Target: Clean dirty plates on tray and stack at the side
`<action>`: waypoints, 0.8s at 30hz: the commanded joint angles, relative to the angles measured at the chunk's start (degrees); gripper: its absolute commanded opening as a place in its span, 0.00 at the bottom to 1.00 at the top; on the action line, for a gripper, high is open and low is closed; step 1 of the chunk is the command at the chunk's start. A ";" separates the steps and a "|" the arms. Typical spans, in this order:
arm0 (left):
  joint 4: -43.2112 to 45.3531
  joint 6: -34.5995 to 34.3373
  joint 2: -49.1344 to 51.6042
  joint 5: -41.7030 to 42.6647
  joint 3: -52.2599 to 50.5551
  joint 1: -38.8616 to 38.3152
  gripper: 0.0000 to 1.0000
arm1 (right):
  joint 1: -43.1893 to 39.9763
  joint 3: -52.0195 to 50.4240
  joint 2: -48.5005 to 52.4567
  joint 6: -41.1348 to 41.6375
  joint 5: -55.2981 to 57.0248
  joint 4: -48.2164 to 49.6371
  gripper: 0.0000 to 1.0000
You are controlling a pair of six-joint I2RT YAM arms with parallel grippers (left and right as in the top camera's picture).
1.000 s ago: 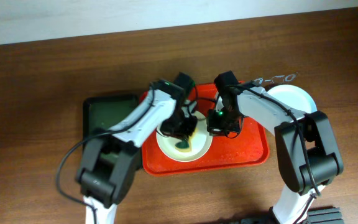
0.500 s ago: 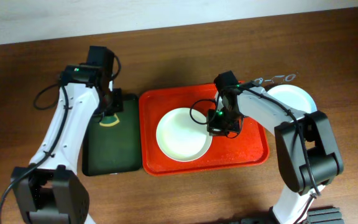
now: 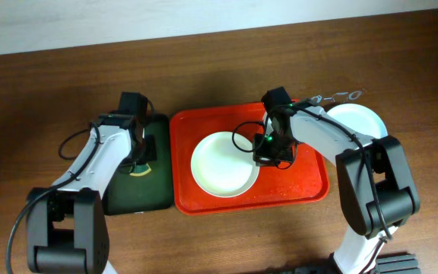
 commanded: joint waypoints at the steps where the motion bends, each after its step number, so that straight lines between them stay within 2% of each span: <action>1: 0.79 -0.09 -0.09 0.17 -1.20 0.09 0.00 | -0.11 0.33 -0.96 0.26 0.13 0.13 0.04; 2: 0.90 -0.09 -0.09 0.17 -1.20 0.09 0.00 | -0.11 0.33 -0.96 0.26 0.13 0.11 0.04; 3: 0.90 -0.09 -0.09 0.17 -1.20 0.09 0.11 | -0.11 0.33 -0.96 0.26 0.13 0.13 0.04; 4: 0.85 -0.09 -0.11 0.15 -1.20 0.09 0.29 | -0.11 0.33 -0.96 0.26 0.13 0.13 0.04; 5: 0.50 -0.09 -0.15 0.15 -0.87 0.09 0.38 | -0.11 0.33 -0.96 0.26 0.13 0.11 0.04; 8: -3.06 -0.11 -0.74 0.17 4.22 1.16 0.49 | -0.11 0.33 -0.96 0.26 0.13 0.13 0.06; 11: -9.51 -0.17 -1.64 0.31 15.10 3.85 0.50 | -0.11 0.33 -0.85 0.26 0.15 0.15 0.13; 14: -15.85 -2.34 -1.66 0.44 28.68 7.98 0.82 | -0.11 0.02 -0.33 0.26 0.79 0.35 0.17; 15: -16.76 -2.32 -1.66 0.42 32.09 9.55 0.98 | -0.11 -0.37 -0.33 0.26 1.09 0.52 0.17; 17: -17.38 -2.29 -1.68 0.39 36.24 13.03 0.99 | -0.11 -1.05 -0.31 0.26 1.70 0.90 0.17; 20: -17.40 -2.32 -1.60 0.39 36.30 15.41 0.99 | -0.11 -1.44 -0.28 0.26 1.75 1.46 0.17; 24: -17.40 -2.29 -1.60 0.39 36.30 15.72 0.99 | -0.11 -1.66 -0.28 0.26 2.10 1.62 0.04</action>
